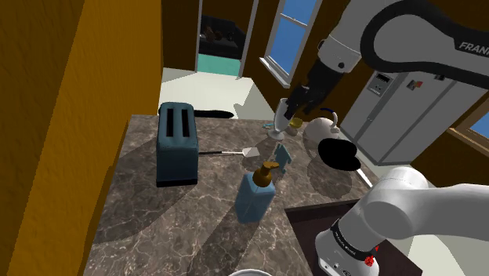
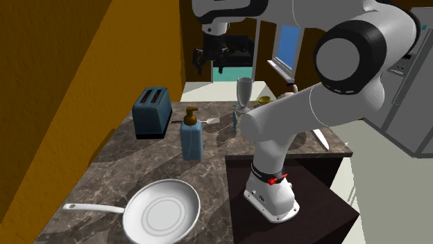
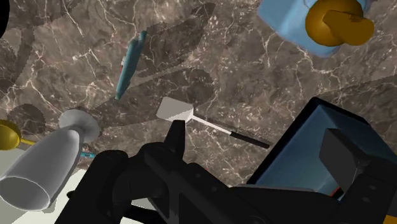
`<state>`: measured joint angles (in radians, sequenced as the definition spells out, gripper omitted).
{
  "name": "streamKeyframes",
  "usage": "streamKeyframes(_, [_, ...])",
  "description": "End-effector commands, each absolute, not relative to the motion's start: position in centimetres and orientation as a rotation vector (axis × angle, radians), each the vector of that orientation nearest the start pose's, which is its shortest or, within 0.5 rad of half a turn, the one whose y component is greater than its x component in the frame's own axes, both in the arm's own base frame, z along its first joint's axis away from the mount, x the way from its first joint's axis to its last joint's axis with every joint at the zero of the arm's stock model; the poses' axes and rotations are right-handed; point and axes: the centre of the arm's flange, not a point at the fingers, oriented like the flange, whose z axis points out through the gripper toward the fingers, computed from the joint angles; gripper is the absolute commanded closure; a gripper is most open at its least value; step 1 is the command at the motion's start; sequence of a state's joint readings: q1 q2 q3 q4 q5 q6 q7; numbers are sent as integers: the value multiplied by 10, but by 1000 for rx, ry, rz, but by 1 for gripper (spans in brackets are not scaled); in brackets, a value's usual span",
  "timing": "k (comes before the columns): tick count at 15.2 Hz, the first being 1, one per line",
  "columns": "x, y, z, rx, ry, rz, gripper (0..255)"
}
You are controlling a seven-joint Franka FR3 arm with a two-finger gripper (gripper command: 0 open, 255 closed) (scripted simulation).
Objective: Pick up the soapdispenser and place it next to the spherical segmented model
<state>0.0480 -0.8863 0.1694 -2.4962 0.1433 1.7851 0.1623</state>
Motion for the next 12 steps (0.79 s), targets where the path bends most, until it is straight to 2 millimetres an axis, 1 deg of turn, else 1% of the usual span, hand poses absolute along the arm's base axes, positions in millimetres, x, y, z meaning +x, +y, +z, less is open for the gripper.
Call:
streamKeyframes(1, [287, 107, 552, -3093, 43, -231, 0])
streamKeyframes(10, [255, 188, 477, -3091, 125, -129, 0])
streamKeyframes(12, [253, 192, 468, -3090, 129, -123, 0])
